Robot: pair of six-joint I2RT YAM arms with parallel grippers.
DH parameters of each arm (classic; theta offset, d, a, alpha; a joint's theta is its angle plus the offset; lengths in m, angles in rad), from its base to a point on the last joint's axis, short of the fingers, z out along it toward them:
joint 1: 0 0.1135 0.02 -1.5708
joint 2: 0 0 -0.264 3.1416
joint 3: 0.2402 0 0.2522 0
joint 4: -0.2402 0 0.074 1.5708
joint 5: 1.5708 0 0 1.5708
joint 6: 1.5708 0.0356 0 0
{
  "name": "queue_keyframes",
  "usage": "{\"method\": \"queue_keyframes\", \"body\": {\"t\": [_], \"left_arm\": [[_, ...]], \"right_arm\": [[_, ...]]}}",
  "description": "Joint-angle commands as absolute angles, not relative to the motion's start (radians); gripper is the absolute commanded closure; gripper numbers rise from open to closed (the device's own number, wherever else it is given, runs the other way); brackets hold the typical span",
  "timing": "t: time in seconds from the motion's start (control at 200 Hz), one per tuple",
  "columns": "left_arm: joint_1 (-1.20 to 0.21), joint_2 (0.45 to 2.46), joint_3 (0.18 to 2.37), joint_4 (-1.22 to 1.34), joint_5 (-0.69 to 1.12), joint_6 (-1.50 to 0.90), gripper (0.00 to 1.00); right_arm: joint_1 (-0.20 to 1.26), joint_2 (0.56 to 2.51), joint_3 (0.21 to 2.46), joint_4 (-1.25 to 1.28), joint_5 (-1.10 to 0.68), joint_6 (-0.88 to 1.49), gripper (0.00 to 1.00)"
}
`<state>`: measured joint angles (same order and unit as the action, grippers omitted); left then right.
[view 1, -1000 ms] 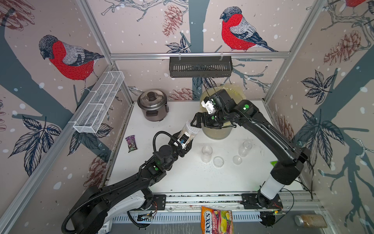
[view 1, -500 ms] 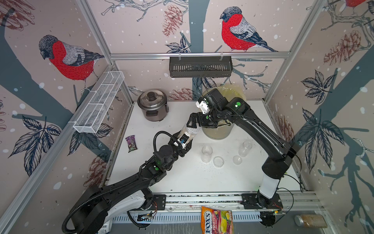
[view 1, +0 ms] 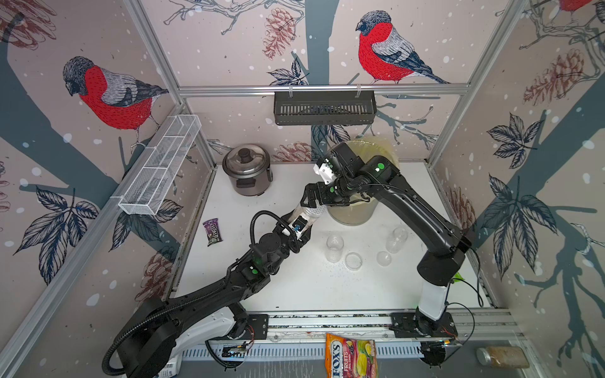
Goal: Empty moldy rice from jars
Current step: Unscrew the lid from the jar.
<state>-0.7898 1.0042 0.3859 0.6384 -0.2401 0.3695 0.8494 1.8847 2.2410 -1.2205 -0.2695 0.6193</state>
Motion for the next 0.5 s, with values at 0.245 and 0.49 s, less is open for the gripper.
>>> {"method": "queue_keyframes", "body": {"t": [0.245, 0.49], "left_arm": [[-0.792, 0.988, 0.386, 0.721, -0.252, 0.384, 0.65], [-0.792, 0.994, 0.386, 0.718, -0.245, 0.379, 0.65]], "right_arm": [[0.836, 1.896, 2.243, -1.225, -0.277, 0.583, 0.05], [0.84, 1.893, 2.23, -1.215, -0.292, 0.581, 0.1]]}}
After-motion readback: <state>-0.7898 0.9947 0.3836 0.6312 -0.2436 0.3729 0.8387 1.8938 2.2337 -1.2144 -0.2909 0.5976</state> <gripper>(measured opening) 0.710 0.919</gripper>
